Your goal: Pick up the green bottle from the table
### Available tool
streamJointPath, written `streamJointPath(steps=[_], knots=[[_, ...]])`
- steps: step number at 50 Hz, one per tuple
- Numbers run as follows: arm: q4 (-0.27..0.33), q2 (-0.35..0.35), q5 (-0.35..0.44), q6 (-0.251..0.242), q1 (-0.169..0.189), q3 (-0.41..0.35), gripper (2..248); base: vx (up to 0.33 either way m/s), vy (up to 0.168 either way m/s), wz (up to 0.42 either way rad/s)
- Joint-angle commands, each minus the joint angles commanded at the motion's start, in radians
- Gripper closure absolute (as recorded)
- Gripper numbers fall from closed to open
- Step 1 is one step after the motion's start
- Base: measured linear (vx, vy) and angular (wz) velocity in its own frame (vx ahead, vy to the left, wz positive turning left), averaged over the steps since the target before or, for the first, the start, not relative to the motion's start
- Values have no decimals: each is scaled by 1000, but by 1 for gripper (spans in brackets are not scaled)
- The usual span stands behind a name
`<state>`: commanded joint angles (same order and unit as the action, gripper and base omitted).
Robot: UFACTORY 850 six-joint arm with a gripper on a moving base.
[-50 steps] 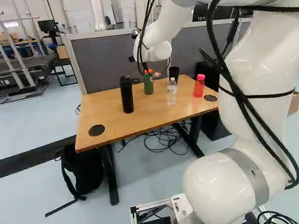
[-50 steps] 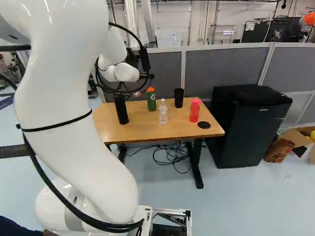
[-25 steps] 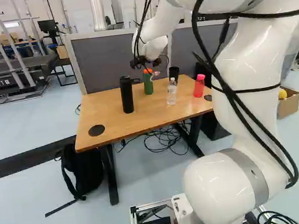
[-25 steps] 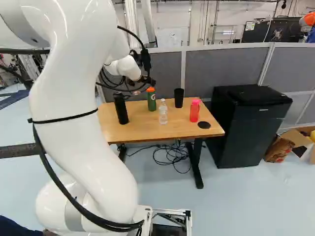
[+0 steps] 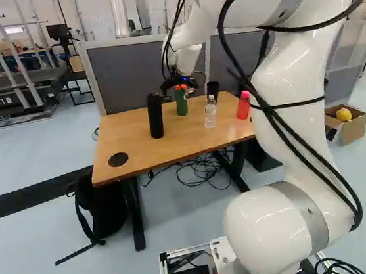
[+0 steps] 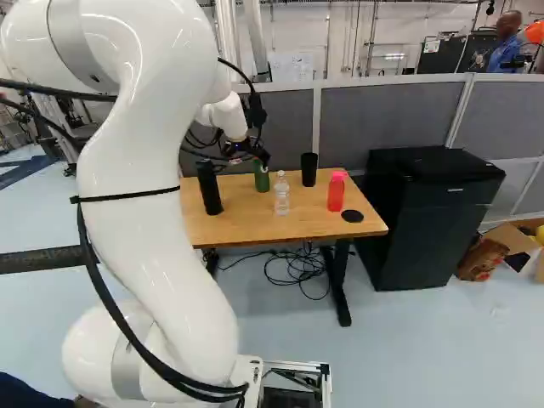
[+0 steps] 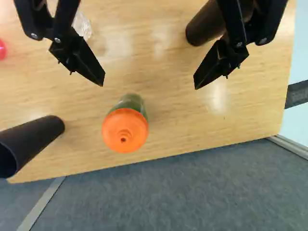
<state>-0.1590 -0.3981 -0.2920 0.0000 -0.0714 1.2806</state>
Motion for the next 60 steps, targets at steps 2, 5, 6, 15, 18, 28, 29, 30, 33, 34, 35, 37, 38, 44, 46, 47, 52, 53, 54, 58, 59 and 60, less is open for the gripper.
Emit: streamJointPath(steps=[2, 5, 6, 15, 18, 28, 29, 30, 33, 34, 35, 37, 38, 44, 46, 47, 52, 53, 54, 58, 59, 60], knots=[[-3, -8, -15, 0, 3, 10, 3, 0, 0, 0], [-6, -20, -28, 0, 8, 25, 3, 0, 0, 0], [-7, -24, -31, 0, 9, 30, 3, 0, 0, 0], [-9, -62, -40, 0, 20, 79, 3, 0, 0, 0], [-9, -74, -41, 0, 23, 96, 3, 0, 0, 0], [-9, -117, -41, 0, 33, 152, 3, 0, 0, 0], [-9, -122, -41, 0, 33, 158, 3, 0, 0, 0], [-9, -126, -41, 0, 34, 164, 3, 0, 0, 0], [-9, -139, -41, 0, 37, 181, 3, 0, 0, 0], [-9, -143, -41, 0, 38, 187, 3, 0, 0, 0], [-9, -148, -41, 0, 39, 193, 3, 0, 0, 0], [-9, -156, -41, 0, 40, 204, 3, 0, 0, 0], [-9, -161, -41, 0, 41, 210, 3, 0, 0, 0], [-9, -187, -41, 0, 45, 246, 3, 0, 0, 0], [-9, -197, -41, 0, 46, 258, 3, 0, 0, 0], [-9, -202, -41, 0, 47, 264, 3, 0, 0, 0], [-9, -232, -41, 0, 50, 295, 3, 0, 0, 0], [-9, -237, -41, 0, 51, 300, 3, 0, 0, 0], [-9, -243, -41, 0, 51, 306, 3, 0, 0, 0], [-9, -264, -41, 0, 53, 326, 3, 0, 0, 0], [-9, -268, -41, 0, 54, 330, 3, 0, 0, 0], [-9, -271, -41, 0, 54, 333, 3, 0, 0, 0]])
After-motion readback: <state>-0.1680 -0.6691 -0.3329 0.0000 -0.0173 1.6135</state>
